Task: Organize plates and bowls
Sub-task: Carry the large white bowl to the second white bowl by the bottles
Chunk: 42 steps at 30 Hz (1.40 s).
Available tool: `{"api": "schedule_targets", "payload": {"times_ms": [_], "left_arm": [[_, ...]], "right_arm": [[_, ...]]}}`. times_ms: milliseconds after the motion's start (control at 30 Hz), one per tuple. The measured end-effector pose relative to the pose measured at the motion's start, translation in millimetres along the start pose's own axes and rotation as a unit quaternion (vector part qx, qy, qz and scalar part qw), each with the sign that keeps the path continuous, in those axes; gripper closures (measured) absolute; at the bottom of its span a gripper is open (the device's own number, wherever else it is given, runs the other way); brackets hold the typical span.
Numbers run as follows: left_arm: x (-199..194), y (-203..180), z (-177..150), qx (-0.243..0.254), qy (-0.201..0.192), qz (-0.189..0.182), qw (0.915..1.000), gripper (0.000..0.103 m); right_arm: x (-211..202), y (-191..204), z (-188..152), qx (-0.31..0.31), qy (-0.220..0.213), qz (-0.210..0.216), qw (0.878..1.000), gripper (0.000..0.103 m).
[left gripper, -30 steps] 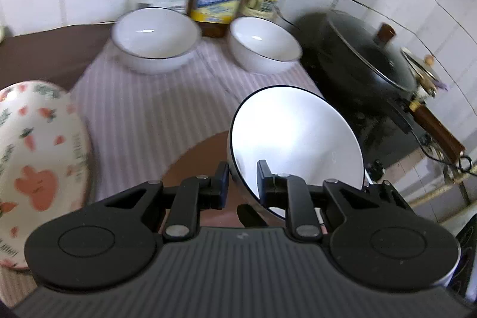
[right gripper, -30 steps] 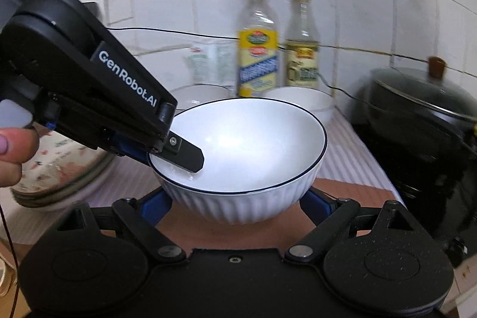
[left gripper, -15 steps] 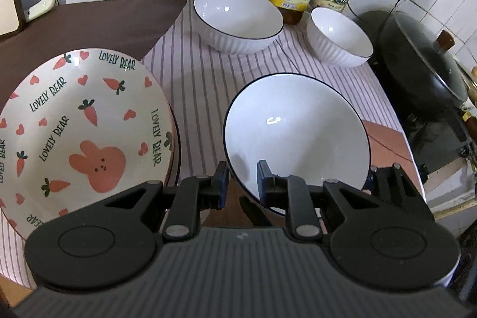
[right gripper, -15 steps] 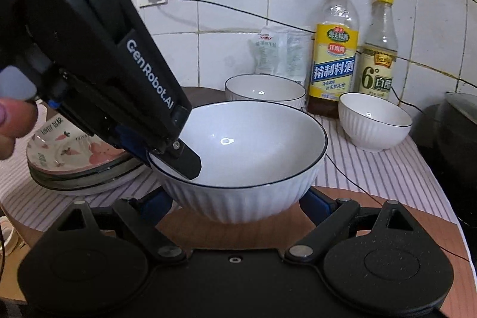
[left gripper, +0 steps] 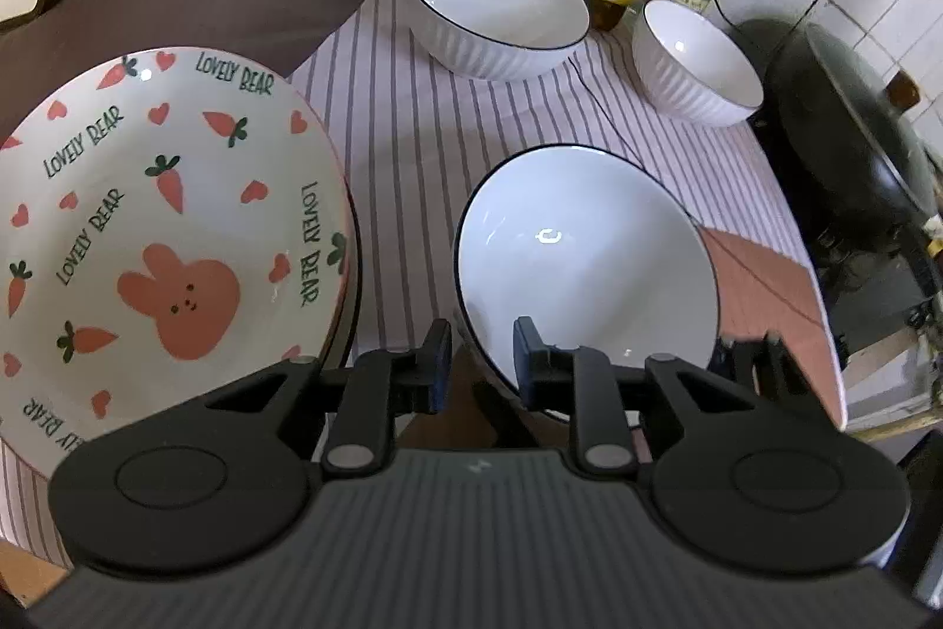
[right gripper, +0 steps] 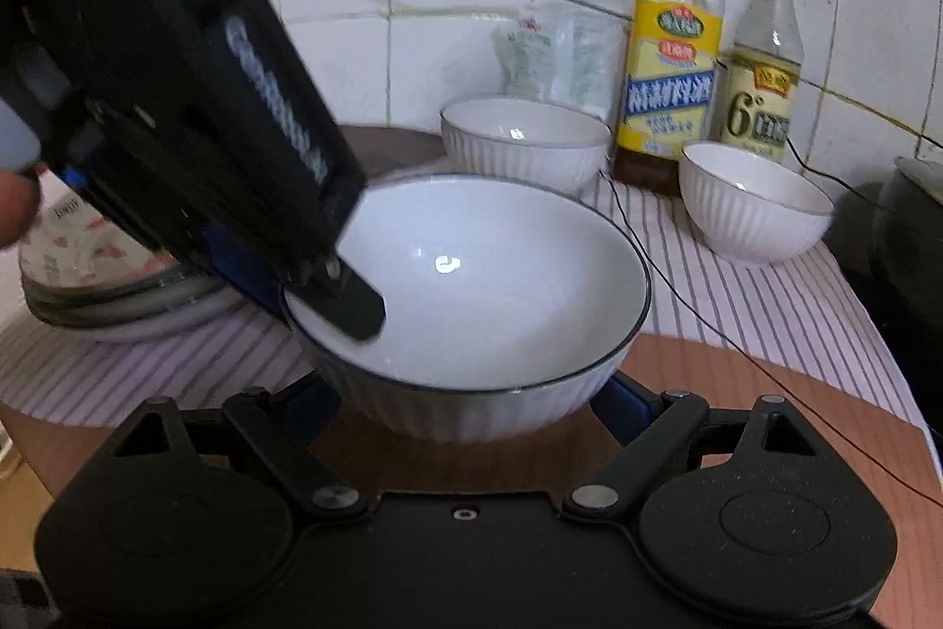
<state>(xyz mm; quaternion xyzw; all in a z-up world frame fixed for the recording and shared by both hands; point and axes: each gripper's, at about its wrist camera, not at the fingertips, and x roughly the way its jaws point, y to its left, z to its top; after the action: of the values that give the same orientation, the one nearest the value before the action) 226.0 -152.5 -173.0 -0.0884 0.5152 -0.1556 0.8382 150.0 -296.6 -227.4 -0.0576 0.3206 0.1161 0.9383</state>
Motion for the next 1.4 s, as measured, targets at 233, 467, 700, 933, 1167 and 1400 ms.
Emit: {"api": "schedule_targets", "payload": {"times_ms": [233, 467, 700, 933, 1167, 1400], "left_arm": [[-25, 8, 4, 0.011, -0.010, -0.020, 0.9997, 0.067], [-63, 22, 14, 0.027, -0.046, -0.048, 0.9974, 0.062], [-83, 39, 44, 0.037, -0.078, -0.070, 0.9937, 0.062], [-69, 50, 76, 0.038, -0.067, -0.082, 0.9937, 0.062], [-49, 59, 116, 0.010, -0.084, -0.083, 0.9929, 0.061], [-9, 53, 145, 0.004, -0.087, -0.081, 0.9928, 0.061]], "right_arm": [[-42, 0, 0, 0.040, 0.005, -0.021, 0.999, 0.008], [-76, 0, 27, 0.081, -0.023, -0.011, 0.996, 0.008], [-79, -17, 73, 0.171, -0.040, 0.018, 0.984, 0.008], [-43, -36, 119, 0.256, -0.021, 0.040, 0.966, 0.012], [3, -75, 137, 0.373, 0.022, 0.067, 0.925, 0.019], [46, -85, 149, 0.364, 0.066, 0.032, 0.929, 0.019]]}}
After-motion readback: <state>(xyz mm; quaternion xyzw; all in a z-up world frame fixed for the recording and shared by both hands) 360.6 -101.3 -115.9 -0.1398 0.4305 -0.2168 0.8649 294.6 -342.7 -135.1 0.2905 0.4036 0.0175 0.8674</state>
